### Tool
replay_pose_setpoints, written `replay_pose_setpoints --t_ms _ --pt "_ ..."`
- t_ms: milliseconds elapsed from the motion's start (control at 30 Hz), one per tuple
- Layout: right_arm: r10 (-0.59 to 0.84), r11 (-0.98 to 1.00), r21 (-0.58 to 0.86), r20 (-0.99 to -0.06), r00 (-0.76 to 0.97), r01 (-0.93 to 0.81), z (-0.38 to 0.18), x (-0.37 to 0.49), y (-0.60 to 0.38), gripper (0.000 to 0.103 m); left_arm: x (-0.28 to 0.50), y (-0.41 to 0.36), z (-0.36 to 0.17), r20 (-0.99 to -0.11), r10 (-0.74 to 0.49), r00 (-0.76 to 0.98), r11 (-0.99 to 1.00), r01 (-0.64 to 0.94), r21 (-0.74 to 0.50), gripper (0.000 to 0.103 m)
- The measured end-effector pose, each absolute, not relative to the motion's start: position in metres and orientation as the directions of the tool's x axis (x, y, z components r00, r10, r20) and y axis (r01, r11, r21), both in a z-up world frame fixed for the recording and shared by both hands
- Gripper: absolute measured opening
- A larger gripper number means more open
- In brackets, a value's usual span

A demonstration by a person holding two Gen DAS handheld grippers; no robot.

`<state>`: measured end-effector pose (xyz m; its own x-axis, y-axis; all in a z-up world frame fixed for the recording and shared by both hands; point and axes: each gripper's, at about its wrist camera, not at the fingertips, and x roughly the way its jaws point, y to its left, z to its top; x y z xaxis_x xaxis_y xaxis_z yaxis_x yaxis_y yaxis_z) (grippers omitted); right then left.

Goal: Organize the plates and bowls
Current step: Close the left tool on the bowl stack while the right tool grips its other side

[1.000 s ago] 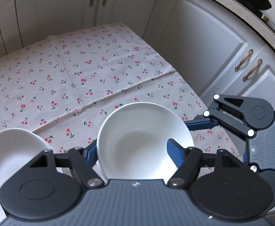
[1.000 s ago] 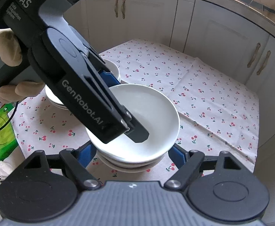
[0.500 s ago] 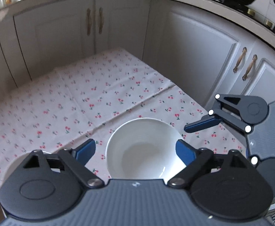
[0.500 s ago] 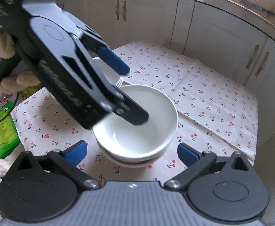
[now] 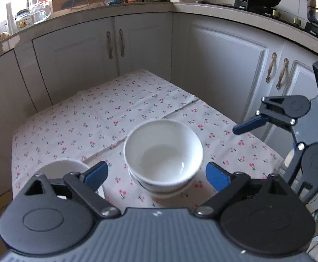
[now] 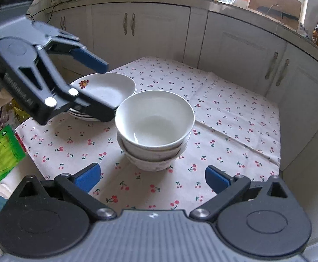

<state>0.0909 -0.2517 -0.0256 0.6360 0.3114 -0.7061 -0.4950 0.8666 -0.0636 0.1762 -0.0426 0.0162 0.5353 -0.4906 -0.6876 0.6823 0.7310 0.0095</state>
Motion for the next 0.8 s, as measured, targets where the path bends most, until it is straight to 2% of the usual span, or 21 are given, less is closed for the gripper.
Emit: replay_pose_setpoints --t_ms 500,800 --pt "0.303 0.869 -0.082 -0.69 0.657 -0.487 -0.014 0.092 -0.239 0.103 0.154 -0.016 -0.021 -0.672 -0.514 0.533 0.692 0.721 0.042 0.096" --pt "0.329 0.837 -0.059 -0.74 0.587 -0.544 -0.046 0.128 -0.25 0.103 0.178 -0.045 -0.057 -0.727 -0.499 0.471 0.641 0.765 0.055 0.096"
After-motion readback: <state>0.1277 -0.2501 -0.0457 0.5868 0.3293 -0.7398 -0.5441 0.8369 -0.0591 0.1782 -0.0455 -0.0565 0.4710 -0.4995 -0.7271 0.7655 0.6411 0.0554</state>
